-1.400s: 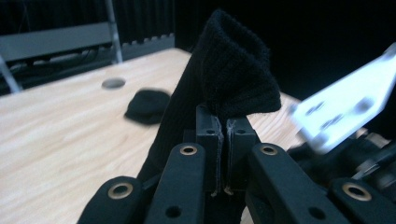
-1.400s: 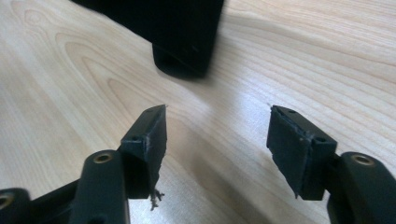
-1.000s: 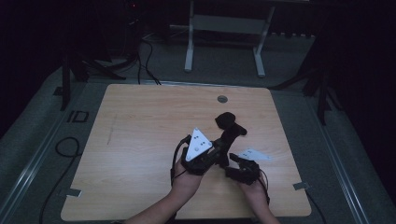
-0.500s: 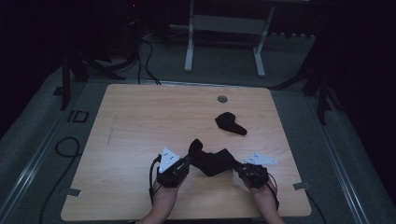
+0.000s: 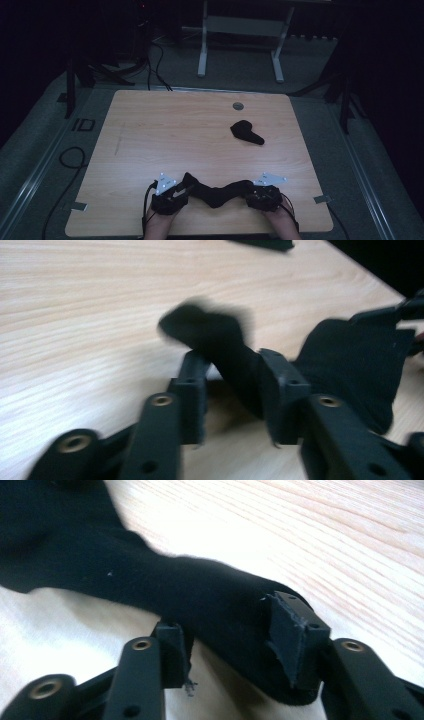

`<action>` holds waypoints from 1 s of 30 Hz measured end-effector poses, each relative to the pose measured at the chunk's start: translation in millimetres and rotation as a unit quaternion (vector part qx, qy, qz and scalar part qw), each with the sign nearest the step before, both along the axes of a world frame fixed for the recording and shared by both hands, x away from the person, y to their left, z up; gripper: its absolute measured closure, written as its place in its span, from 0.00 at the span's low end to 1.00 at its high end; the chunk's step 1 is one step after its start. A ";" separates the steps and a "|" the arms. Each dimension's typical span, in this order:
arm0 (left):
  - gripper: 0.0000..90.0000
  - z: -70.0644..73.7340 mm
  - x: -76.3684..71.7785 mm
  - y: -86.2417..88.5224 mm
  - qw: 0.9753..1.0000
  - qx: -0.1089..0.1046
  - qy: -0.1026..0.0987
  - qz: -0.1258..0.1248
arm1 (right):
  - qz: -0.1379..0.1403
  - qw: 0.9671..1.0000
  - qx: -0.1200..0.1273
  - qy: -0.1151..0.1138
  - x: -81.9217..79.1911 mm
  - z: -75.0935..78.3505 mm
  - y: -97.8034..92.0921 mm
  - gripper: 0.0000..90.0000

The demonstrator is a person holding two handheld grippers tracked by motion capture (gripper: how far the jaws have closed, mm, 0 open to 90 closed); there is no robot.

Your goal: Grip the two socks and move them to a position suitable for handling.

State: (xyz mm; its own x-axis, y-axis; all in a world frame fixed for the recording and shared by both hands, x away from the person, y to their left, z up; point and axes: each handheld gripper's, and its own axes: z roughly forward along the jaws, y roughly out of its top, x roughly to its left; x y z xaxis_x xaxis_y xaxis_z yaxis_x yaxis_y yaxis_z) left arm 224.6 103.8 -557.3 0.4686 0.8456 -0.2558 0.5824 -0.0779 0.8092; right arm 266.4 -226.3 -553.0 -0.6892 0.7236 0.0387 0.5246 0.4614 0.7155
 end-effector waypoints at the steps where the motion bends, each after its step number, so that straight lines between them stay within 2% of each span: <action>1: 0.63 0.0 -2.9 3.6 1.000 -0.003 0.001 0.000 | 0.000 1.000 0.000 0.005 -1.8 0.9 -2.8 0.52; 3: 0.63 1.2 -8.1 10.4 1.000 -0.009 0.009 0.001 | 0.005 1.000 0.000 0.026 -5.4 2.1 -8.5 0.45; 6: 0.62 4.9 -16.6 16.2 1.000 0.000 0.003 -0.004 | 0.004 0.999 -0.010 0.032 -14.2 4.5 -20.0 0.40; 9: 0.63 6.6 -18.8 16.2 1.000 0.003 -0.007 -0.027 | -0.001 0.999 -0.004 0.038 -21.6 8.5 -33.7 0.40; 11: 0.69 8.0 -16.6 12.0 0.999 0.010 -0.017 -0.045 | -0.003 0.999 0.000 0.044 -24.0 11.8 -41.8 0.40; 12: 0.77 8.6 -14.4 9.2 0.998 0.006 -0.021 -0.056 | 0.000 0.999 -0.001 0.047 -24.3 12.8 -45.0 0.42; 15: 0.90 9.5 -3.6 -3.0 0.996 0.021 -0.031 -0.084 | 0.010 0.998 -0.003 0.055 -23.9 13.0 -51.4 0.45; 17: 0.97 8.9 4.5 -10.8 0.994 0.031 -0.035 -0.094 | 0.023 0.998 -0.002 0.057 -24.2 14.8 -53.2 0.55; 18: 0.98 8.3 8.2 -14.9 0.993 0.035 -0.037 -0.102 | 0.029 0.998 -0.008 0.050 -25.1 16.6 -53.1 0.67; 20: 0.99 6.3 15.0 -23.3 0.991 0.052 -0.038 -0.113 | 0.025 0.999 -0.011 0.025 -26.3 21.3 -53.2 0.85; 22: 1.00 3.0 20.6 -30.7 0.990 0.065 -0.037 -0.121 | 0.001 1.000 -0.005 0.005 -23.4 24.3 -53.3 0.96; 23: 1.00 1.2 22.8 -33.9 0.989 0.073 -0.036 -0.123 | -0.007 1.000 -0.001 0.006 -20.6 24.6 -53.2 1.00; 25: 1.00 -2.4 27.3 -38.3 0.988 0.077 -0.021 -0.133 | -0.030 0.999 0.000 -0.013 -16.7 26.9 -54.8 1.00; 26: 1.00 -3.9 27.8 -40.2 0.987 0.084 -0.019 -0.136 | -0.036 0.999 0.009 -0.012 -14.0 27.6 -56.4 1.00; 27: 1.00 -5.5 28.6 -42.2 0.986 0.091 -0.015 -0.142 | -0.037 0.999 0.013 -0.008 -11.6 27.0 -56.7 1.00; 30: 1.00 -9.5 30.2 -43.9 0.983 0.109 -0.006 -0.145 | -0.030 1.000 -0.005 0.001 -5.9 18.7 -52.5 1.00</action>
